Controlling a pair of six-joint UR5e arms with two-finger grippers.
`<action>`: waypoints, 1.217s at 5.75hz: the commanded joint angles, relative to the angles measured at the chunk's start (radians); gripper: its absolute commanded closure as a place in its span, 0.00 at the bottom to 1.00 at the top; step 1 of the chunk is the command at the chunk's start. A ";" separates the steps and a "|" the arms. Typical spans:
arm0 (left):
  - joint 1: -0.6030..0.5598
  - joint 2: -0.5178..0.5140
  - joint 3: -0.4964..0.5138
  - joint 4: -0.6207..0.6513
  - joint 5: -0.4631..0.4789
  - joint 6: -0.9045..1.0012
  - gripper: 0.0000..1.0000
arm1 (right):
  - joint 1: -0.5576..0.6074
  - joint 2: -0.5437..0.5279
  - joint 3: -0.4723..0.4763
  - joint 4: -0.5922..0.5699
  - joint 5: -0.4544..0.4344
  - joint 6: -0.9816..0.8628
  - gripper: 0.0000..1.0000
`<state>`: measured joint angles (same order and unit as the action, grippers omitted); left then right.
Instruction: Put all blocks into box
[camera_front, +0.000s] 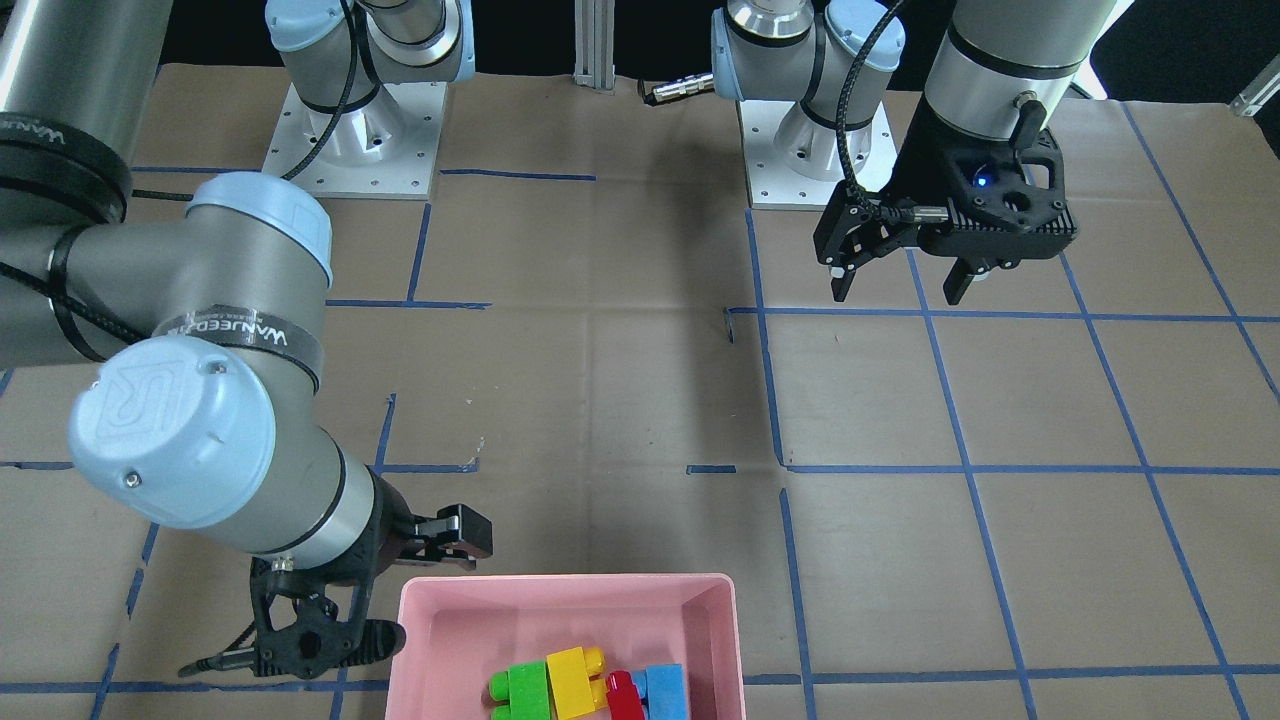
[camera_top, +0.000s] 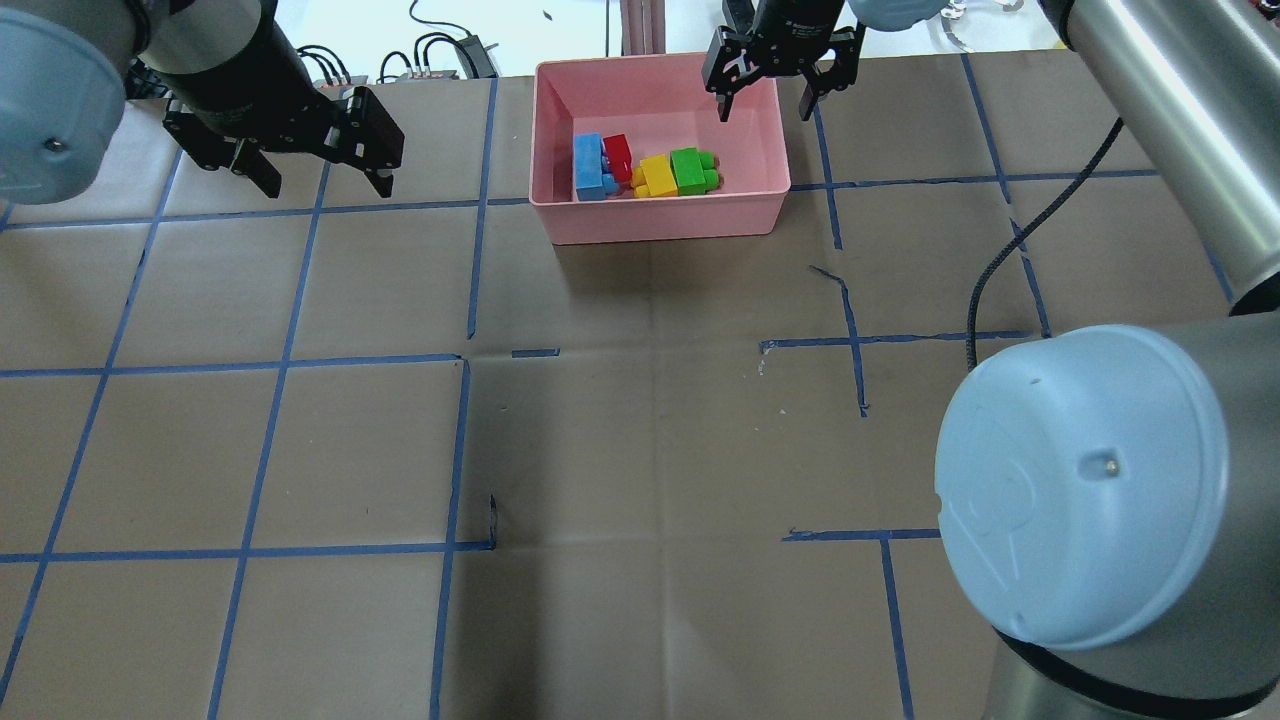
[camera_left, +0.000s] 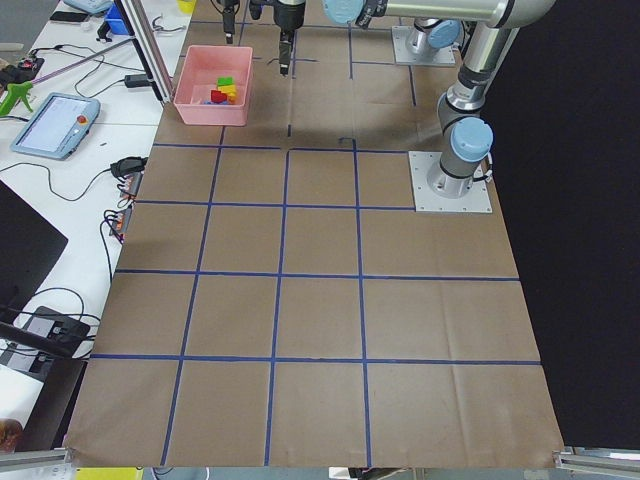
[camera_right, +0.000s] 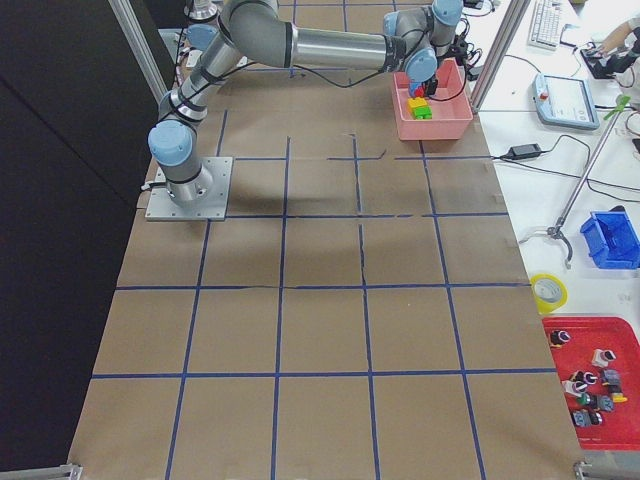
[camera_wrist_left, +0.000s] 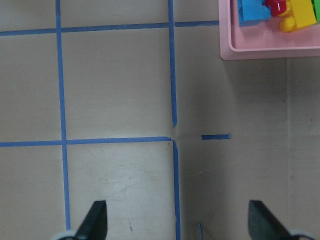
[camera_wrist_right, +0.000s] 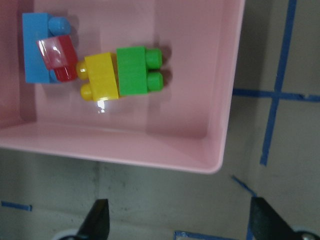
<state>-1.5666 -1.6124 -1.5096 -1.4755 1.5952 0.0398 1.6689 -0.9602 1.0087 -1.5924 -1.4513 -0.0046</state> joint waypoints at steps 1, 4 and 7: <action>0.000 0.000 -0.003 0.003 0.000 0.000 0.00 | 0.003 -0.154 0.071 0.130 -0.034 -0.059 0.00; 0.000 0.000 -0.004 0.008 0.000 0.002 0.00 | -0.005 -0.464 0.494 0.088 -0.038 -0.060 0.00; 0.000 0.000 -0.008 0.009 0.000 0.002 0.00 | -0.020 -0.531 0.593 0.038 -0.103 -0.058 0.00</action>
<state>-1.5662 -1.6122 -1.5162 -1.4669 1.5954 0.0414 1.6544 -1.4793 1.5953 -1.5522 -1.5598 -0.0634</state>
